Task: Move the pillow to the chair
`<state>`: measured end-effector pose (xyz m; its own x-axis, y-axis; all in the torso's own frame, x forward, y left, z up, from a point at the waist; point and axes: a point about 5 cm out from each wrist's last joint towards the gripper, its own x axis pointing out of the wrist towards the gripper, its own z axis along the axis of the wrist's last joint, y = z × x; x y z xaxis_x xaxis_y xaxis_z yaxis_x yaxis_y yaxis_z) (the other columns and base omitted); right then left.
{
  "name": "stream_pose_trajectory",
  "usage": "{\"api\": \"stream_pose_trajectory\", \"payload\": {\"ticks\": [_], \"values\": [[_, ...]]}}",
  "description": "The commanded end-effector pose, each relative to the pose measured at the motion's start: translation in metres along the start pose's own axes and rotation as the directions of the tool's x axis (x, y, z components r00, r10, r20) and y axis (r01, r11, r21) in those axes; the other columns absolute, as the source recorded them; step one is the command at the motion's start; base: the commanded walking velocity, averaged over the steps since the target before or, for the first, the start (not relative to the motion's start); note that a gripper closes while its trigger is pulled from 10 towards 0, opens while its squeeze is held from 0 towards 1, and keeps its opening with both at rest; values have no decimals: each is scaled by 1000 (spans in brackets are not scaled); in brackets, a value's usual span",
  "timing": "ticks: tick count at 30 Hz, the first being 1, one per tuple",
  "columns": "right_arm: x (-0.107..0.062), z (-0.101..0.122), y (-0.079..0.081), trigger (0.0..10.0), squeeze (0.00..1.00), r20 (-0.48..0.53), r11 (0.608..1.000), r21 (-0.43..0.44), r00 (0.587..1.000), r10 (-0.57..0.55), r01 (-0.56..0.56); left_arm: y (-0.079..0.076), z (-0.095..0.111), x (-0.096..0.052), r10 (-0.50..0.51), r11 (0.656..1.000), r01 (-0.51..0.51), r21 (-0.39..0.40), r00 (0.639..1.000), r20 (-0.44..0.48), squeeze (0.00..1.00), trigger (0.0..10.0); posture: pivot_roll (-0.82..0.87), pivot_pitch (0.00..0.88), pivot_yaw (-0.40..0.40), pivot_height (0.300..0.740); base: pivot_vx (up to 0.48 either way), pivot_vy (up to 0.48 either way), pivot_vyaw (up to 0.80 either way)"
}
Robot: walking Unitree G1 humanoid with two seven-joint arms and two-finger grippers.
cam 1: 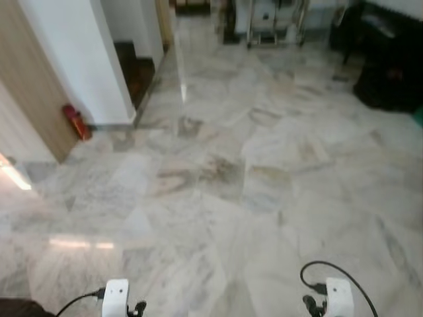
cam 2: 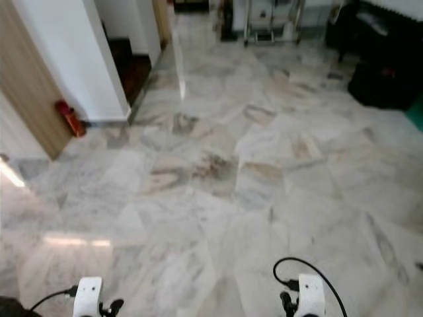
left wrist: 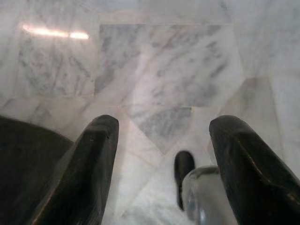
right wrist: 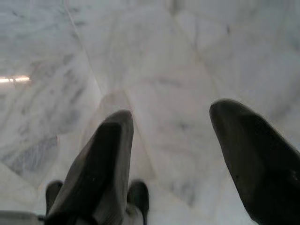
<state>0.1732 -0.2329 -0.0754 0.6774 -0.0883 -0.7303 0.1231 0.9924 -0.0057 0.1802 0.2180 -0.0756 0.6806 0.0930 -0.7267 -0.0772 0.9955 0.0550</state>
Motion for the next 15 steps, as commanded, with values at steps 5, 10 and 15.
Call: {"api": "stream_pose_trajectory", "payload": {"ticks": [5, 10, 15], "values": [[1, 0, 6, 10000, 0, 2, 1000, 9, 1000, 14, -14, 6, -4, -1, 14, 1000, -14, 5, 1000, -23, 0, 10000, 4, 0, 41, 740, 286, 0, 0], [1, 0, 7, 10000, 0, 2, 1000, 12, 1000, 14, -14, 6, -4, -1, 11, 1000, -11, 7, 1000, -24, 0, 10000, 4, 0, 42, 740, 291, 0, 0], [1, -1, 6, 10000, 0, 2, 1000, 13, 1000, 13, -13, 6, -3, -1, 11, 1000, -10, 10, 1000, -23, 0, 10000, 3, 0, 44, 740, 293, 0, 0]]}}
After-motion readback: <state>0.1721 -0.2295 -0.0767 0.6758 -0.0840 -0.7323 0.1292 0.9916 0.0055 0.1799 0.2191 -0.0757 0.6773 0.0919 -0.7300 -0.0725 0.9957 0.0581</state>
